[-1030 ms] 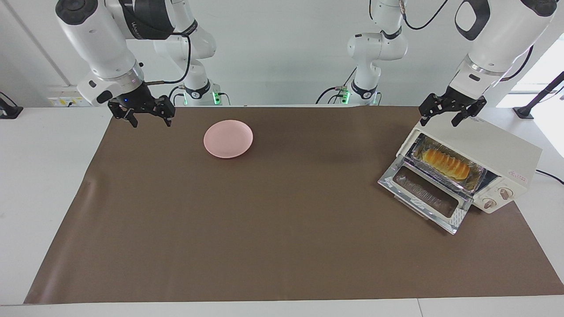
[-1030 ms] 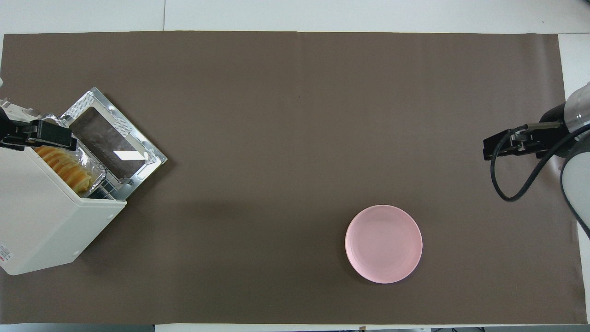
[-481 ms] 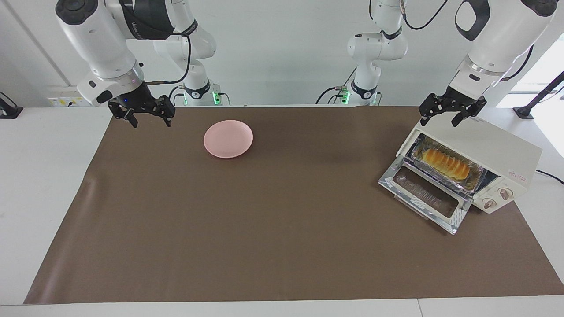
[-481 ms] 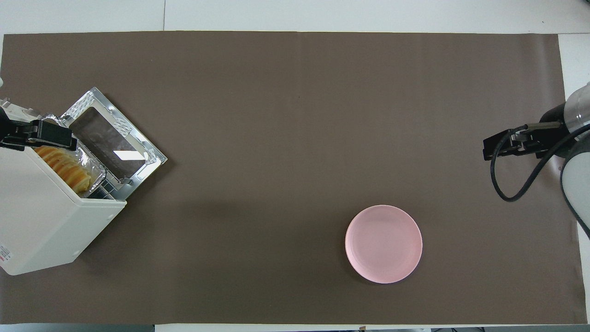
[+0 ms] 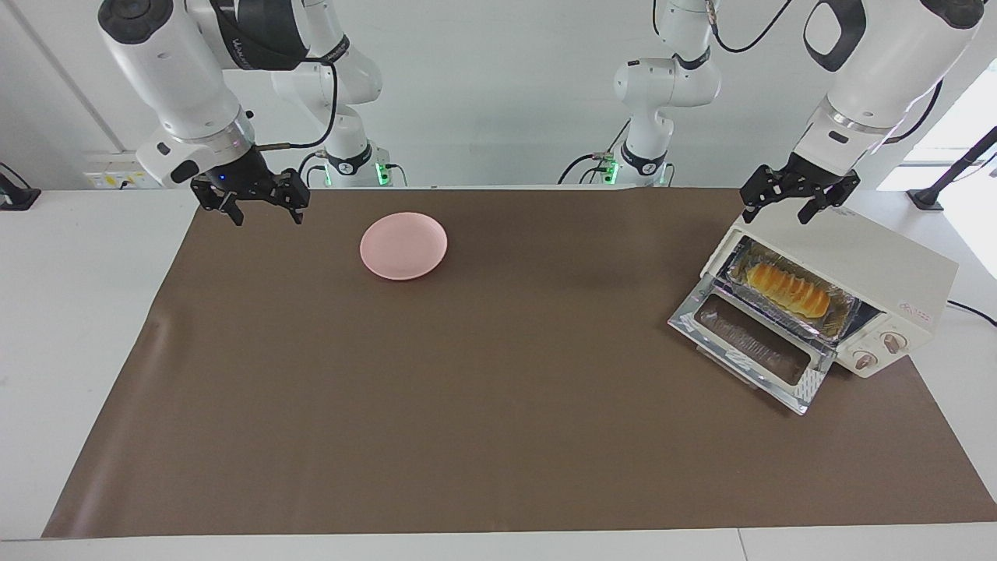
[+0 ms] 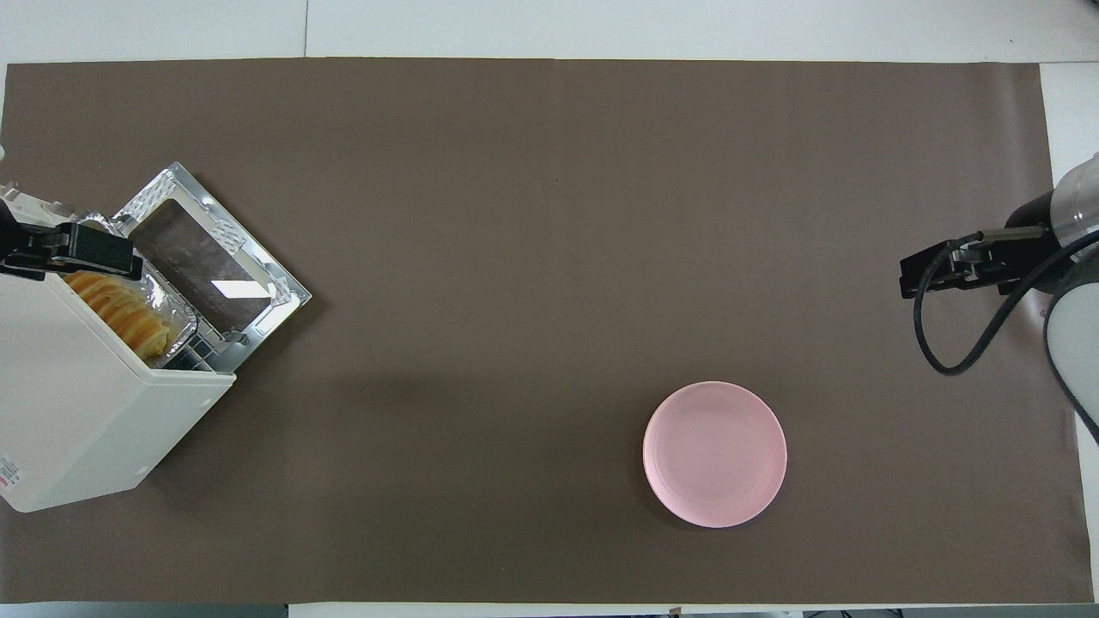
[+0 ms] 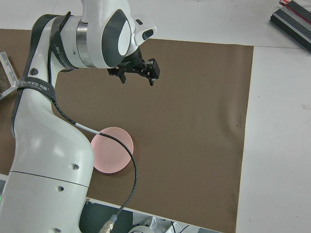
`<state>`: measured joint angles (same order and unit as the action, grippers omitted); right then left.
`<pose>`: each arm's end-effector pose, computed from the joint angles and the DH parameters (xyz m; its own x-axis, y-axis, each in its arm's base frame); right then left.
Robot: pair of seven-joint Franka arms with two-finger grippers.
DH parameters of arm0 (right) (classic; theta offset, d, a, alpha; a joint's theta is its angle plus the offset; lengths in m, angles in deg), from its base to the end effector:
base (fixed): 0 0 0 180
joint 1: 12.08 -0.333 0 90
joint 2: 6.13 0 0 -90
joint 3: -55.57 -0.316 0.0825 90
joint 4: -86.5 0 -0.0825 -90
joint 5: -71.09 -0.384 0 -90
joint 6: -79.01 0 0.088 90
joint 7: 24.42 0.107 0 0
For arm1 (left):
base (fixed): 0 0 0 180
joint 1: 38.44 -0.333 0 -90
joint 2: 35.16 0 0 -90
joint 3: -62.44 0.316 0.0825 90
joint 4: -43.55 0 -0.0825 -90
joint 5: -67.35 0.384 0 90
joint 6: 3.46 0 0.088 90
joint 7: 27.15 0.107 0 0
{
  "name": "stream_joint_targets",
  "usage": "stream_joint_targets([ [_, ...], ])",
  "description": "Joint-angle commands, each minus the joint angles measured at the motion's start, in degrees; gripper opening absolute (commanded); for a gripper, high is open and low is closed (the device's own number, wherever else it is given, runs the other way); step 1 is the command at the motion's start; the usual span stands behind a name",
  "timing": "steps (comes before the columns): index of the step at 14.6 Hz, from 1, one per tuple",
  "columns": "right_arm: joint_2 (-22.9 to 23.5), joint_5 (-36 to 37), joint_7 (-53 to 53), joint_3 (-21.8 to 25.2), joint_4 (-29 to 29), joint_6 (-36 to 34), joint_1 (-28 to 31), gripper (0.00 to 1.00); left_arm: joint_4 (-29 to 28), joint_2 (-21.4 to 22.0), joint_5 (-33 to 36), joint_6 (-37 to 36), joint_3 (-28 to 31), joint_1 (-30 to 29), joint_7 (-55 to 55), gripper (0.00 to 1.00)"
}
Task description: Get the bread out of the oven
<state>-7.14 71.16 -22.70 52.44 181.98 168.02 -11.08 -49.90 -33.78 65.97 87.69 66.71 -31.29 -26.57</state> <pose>0.5432 0.0203 0.5878 0.9954 0.0069 -0.0951 0.0074 -1.0000 0.0050 0.5471 -0.0296 0.6111 0.9981 -0.0599 -0.0159 -0.0595 -0.9979 0.0260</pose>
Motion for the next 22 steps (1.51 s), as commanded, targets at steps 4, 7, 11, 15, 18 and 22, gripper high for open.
stream_joint_targets([
  [4, -1.3, 0.7, 0.5, -0.6, 1.4, 0.1, 0.6, 1.00, 0.6, -1.8, 4.6, 0.4, 0.0, 0.8, -13.7, 1.00],
  [7, -1.3, 0.6, 0.5, -0.7, 1.4, 0.1, 0.6, 1.00, 2.8, -7.9, 8.7, 1.4, -0.1, 3.0, -25.8, 1.00],
  [11, -1.3, 0.7, 0.5, -0.7, 1.4, 0.1, 0.6, 1.00, 9.5, -18.2, 11.8, 2.1, 0.4, 3.9, -39.9, 1.00],
  [15, -1.3, 0.7, 0.5, -0.7, 1.4, 0.1, 0.6, 1.00, 7.1, -20.3, 16.7, 8.1, 0.6, 3.1, -48.3, 1.00],
  [18, -1.3, 0.7, 0.5, -0.6, 1.4, 0.1, 0.6, 1.00, 1.8, -19.6, 18.2, 12.3, 0.6, 2.4, -51.0, 1.00],
  [22, -1.3, 0.7, 0.5, -0.6, 1.4, 0.1, 0.6, 1.00, -2.0, -19.5, 18.4, 15.3, 0.6, 2.1, -53.4, 1.00],
])
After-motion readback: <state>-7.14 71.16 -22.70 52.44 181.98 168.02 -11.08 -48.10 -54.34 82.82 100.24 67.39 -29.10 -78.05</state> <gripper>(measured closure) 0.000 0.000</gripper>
